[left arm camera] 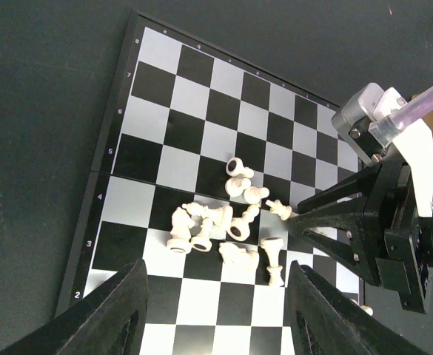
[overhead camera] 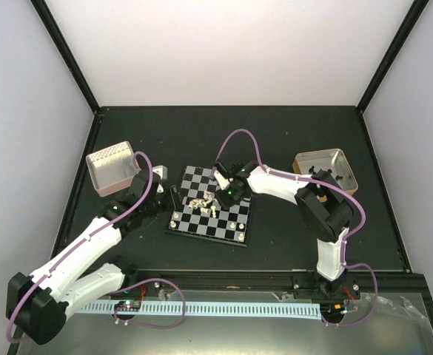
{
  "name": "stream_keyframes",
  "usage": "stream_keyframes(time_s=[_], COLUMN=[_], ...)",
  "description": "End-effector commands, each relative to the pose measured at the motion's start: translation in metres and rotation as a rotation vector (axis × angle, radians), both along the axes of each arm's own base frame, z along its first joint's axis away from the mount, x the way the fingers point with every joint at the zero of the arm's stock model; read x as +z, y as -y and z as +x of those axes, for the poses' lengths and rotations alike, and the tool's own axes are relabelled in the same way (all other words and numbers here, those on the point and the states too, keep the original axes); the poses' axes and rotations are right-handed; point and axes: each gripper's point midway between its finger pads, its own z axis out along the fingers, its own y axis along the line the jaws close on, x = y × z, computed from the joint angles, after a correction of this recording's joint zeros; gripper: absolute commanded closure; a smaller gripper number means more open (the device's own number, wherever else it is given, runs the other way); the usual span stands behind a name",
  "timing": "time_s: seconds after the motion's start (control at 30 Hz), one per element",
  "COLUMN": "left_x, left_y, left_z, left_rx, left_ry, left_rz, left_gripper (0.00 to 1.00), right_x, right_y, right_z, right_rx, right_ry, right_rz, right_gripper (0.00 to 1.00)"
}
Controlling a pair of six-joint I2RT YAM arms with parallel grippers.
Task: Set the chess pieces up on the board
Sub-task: Pick up the chess piece from the chessboard.
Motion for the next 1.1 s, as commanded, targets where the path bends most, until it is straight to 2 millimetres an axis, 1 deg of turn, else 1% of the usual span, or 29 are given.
stream_keyframes(time_s=[0.0,0.1,0.2,0.27,0.37,0.47,0.57,0.67,0.77,0.97,1.07], left_x=[0.006,0.007,0.009,0.009,0.011,0.014,0.020,0.029,0.032,0.034,0.029], left_y=[0.001,0.006,0.013,0.019,0.030,0.045,0.061,0.076,0.086,0.094,0.095], left_z=[0.001,0.001,0.001,0.001,0.000,-0.002,-0.002,0.000,0.001,0.005,0.007], left_rx=[-0.004,-0.026,-0.054,-0.078,-0.111,-0.157,-0.196,-0.243,-0.274,-0.283,-0.274], left_ry=[0.011,0.012,0.013,0.013,0.006,-0.006,-0.012,-0.013,-0.023,-0.022,-0.038], left_rz=[-0.016,-0.030,-0.057,-0.083,-0.134,-0.220,-0.318,-0.414,-0.463,-0.525,-0.537], left_gripper=[0.47,0.46,0.46,0.45,0.44,0.40,0.36,0.34,0.33,0.33,0.36], right_x=[-0.007,-0.005,0.005,0.020,0.050,0.078,0.098,0.108,0.116,0.127,0.132], right_y=[0.012,0.012,0.007,-0.001,-0.012,-0.017,-0.018,-0.022,-0.026,-0.032,-0.034], right_z=[0.005,0.009,0.015,0.018,0.019,0.017,0.014,0.004,-0.006,-0.021,-0.025], right_rx=[-0.025,-0.041,-0.052,-0.038,-0.011,0.001,0.010,0.055,0.093,0.148,0.157], right_ry=[0.029,0.054,0.097,0.147,0.243,0.306,0.352,0.352,0.343,0.318,0.308], right_rz=[-0.061,-0.059,-0.015,0.063,0.204,0.306,0.375,0.435,0.492,0.573,0.600], right_gripper=[0.78,0.80,0.81,0.81,0.81,0.81,0.81,0.81,0.81,0.81,0.81])
